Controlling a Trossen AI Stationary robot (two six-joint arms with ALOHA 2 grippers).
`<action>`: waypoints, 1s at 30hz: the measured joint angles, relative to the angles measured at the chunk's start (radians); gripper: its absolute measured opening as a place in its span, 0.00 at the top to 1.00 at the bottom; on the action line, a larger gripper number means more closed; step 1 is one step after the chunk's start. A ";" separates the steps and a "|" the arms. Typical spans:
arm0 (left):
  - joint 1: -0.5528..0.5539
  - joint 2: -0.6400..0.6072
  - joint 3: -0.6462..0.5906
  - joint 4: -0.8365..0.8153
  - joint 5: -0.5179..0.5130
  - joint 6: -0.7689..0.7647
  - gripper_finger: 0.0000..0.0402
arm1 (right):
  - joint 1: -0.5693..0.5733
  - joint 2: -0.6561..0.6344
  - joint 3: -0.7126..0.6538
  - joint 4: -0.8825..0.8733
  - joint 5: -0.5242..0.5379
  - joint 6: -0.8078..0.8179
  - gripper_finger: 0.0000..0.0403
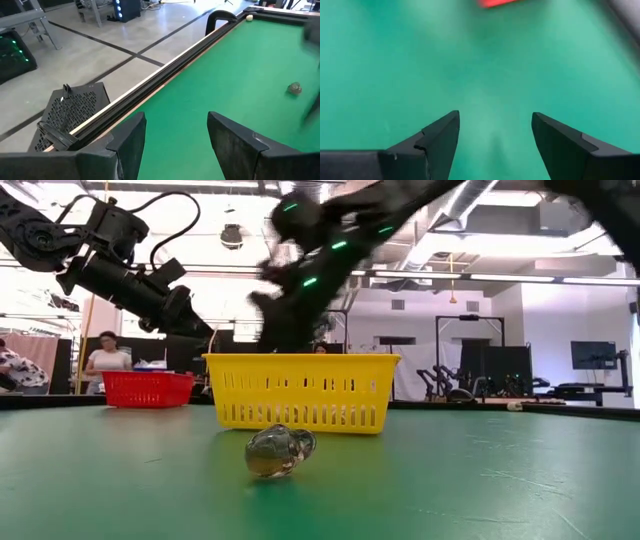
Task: Sort Halloween decoration
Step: Put the black skull toy into the blue bin
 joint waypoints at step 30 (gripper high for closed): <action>-0.001 0.000 0.000 0.007 0.007 -0.044 0.49 | -0.031 -0.173 -1.149 1.406 0.337 0.154 0.30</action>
